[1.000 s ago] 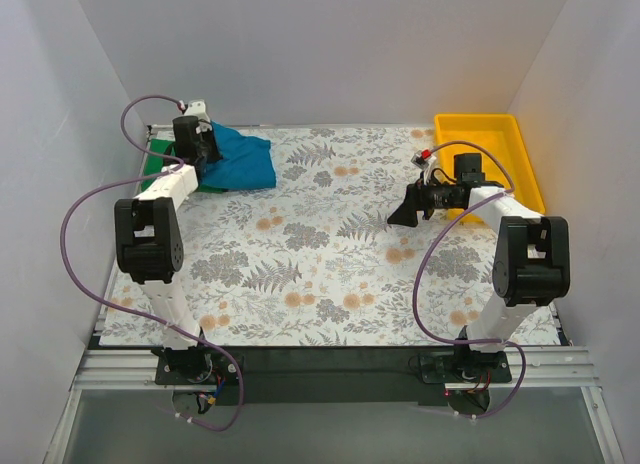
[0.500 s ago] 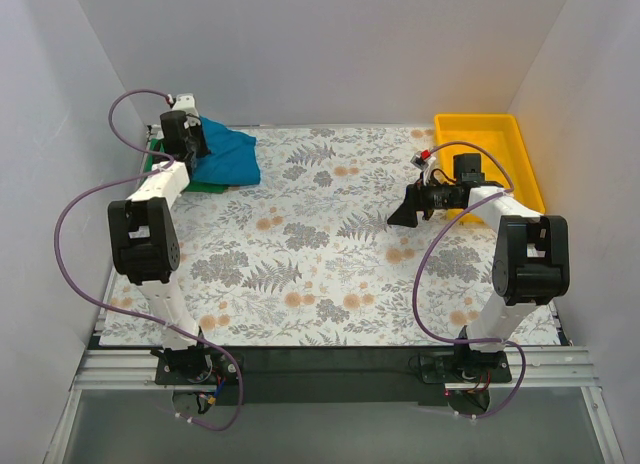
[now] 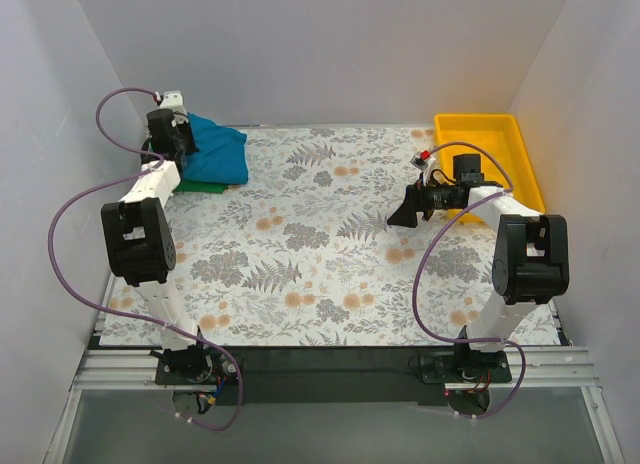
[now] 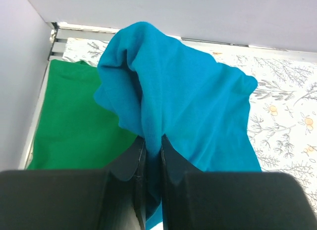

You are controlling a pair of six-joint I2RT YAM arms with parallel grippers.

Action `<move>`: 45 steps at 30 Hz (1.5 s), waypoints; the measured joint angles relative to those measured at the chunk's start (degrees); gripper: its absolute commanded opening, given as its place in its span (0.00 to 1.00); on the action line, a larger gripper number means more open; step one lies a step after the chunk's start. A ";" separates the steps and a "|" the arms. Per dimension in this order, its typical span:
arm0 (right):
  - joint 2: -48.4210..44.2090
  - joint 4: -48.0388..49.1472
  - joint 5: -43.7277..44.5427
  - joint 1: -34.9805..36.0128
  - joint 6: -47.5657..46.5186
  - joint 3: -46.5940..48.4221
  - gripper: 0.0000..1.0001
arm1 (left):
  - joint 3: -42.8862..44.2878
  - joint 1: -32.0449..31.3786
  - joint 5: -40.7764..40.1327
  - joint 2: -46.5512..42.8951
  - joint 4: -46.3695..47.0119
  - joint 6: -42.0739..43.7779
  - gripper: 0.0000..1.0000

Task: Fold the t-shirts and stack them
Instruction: Neatly place the folded tshirt to the corner

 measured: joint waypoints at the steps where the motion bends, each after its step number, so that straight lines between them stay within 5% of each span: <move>1: 0.09 0.00 0.00 0.00 0.00 0.00 0.91 | 0.02 0.24 0.00 0.00 0.15 0.15 0.00; 45: 3.45 -0.39 0.39 0.00 -0.11 0.04 0.92 | 8.52 8.13 6.91 12.70 5.11 -5.84 0.00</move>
